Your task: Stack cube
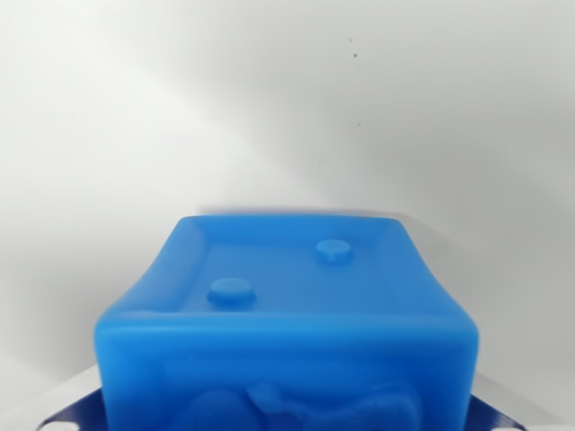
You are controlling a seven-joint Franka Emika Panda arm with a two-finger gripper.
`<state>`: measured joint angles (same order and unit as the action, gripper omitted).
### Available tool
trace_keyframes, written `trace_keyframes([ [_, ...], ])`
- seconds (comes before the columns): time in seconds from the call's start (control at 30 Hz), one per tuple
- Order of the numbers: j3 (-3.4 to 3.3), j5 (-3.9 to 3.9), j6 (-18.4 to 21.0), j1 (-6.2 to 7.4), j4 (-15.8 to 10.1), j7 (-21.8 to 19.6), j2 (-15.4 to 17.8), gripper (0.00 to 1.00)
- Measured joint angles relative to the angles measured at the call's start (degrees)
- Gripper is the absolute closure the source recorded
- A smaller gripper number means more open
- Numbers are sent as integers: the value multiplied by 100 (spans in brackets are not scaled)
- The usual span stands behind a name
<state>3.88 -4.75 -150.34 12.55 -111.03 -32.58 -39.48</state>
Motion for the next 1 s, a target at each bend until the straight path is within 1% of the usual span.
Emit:
trace_keyframes([
  [0.37,18,2,204,-9,-87,0,298,100],
  [0.77,65,16,543,-45,-176,17,745,100],
  [1.0,65,43,525,-87,-400,16,906,100],
])
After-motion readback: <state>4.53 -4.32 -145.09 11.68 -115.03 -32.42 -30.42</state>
